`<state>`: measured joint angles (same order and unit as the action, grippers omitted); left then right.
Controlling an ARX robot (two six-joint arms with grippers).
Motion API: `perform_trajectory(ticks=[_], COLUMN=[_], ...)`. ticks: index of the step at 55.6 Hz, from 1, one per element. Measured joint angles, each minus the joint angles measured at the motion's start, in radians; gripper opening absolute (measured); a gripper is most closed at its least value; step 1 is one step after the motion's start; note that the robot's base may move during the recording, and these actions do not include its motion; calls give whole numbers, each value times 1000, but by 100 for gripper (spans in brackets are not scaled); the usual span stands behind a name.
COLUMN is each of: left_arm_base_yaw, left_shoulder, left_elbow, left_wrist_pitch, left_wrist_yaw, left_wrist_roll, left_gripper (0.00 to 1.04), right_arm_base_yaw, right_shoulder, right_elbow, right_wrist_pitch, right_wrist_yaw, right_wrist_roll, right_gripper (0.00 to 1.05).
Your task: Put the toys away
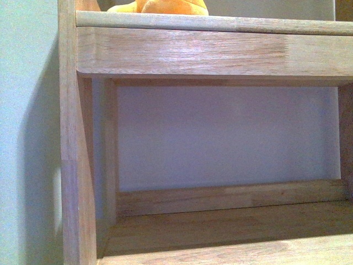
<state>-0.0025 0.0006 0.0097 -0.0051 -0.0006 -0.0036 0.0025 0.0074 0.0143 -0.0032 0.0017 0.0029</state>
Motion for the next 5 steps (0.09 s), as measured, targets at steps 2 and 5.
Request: perform_trajectory(ticks=[2,5], left_arm_base_yaw=[0,0], left_shoulder=[0,0], left_elbow=[0,0], left_wrist_pitch=[0,0], left_wrist_yaw=[0,0], left_wrist_roll=[0,0], left_gripper=[98,98], right_arm_base_yaw=[0,0], right_shoulder=[0,0], right_elbow=[0,0], right_wrist_pitch=[0,0], right_wrist_yaw=[0,0], right_wrist_roll=[0,0], right_gripper=[98,98])
